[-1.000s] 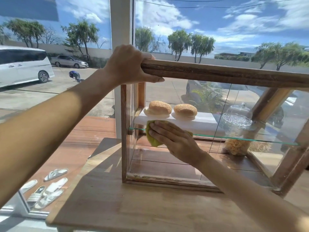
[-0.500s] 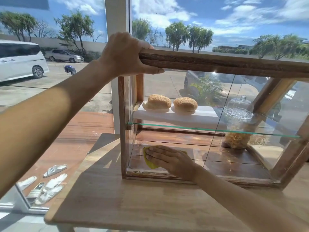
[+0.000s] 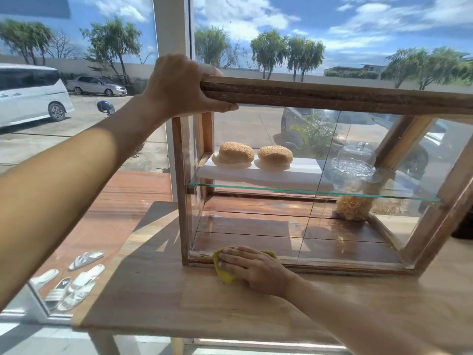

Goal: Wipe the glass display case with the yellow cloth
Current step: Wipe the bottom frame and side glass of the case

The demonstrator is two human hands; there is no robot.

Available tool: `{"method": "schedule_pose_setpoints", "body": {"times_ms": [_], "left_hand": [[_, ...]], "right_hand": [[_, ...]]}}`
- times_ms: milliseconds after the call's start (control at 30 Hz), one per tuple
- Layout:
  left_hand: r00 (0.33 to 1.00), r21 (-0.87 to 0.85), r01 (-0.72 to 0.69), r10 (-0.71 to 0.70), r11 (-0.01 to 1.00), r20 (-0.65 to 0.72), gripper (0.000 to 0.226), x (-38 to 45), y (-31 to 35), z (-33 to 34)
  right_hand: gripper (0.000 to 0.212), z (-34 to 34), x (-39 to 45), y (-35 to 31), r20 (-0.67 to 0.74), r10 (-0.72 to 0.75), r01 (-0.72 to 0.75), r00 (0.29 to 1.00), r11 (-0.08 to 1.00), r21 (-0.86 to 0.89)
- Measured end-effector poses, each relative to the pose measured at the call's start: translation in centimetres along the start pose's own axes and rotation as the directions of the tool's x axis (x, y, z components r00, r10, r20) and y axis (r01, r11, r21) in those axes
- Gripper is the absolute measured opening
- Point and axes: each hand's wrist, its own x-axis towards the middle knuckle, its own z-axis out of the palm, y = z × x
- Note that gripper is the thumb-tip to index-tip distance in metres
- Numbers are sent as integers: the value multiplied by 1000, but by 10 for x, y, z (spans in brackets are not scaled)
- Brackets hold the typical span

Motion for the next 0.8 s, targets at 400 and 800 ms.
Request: {"method": "schedule_pose_setpoints", "body": {"times_ms": [400,800], "left_hand": [[998,52,48,-47,997,-30,65,0,10,-6],[993,65,118,-116,991,-35,72,0,12,-6]], "right_hand": [[40,-29,-61,22,-21,179,-180,984,981,-70],[55,-34,-63,-32,-489,750,-699,445,632,334]]}}
